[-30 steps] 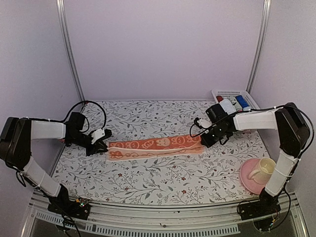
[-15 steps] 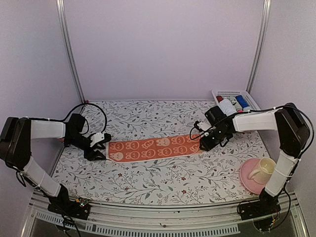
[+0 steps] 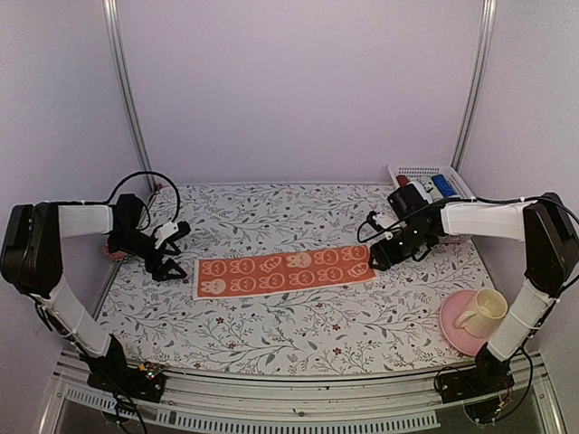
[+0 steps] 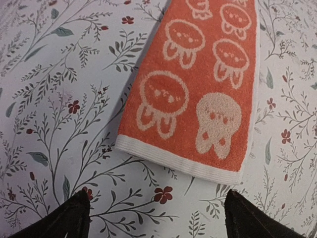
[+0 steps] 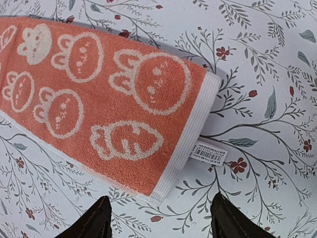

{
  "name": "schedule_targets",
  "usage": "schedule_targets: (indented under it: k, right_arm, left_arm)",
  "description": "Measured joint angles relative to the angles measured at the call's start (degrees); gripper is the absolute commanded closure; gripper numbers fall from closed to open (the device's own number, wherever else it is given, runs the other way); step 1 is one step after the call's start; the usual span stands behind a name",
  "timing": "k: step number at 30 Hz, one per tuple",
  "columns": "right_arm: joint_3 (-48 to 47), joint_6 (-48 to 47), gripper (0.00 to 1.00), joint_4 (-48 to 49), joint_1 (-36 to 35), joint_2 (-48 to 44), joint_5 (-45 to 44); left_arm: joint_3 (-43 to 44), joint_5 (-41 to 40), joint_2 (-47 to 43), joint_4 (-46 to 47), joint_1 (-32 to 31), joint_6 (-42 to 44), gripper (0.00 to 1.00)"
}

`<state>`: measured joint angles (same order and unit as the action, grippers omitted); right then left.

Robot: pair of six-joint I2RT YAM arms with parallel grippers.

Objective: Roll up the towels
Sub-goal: Fold the towel at the center of the board, then smooth out the towel at the center of the board.

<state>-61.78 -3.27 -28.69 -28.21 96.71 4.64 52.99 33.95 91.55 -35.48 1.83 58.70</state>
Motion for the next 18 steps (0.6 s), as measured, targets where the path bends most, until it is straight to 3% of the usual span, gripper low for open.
schedule_targets:
  k: [7,18]
  right_arm:
    - [-4.1,3.7,0.28,0.3,3.5,1.6,1.9]
    - [-12.0,9.4,0.44,4.2,6.3,14.6,4.9]
  left_arm:
    - [2.8,5.2,3.8,1.2,1.0,-11.5,0.20]
    - [3.0,7.2,7.3,3.3,1.0,-22.4,0.30]
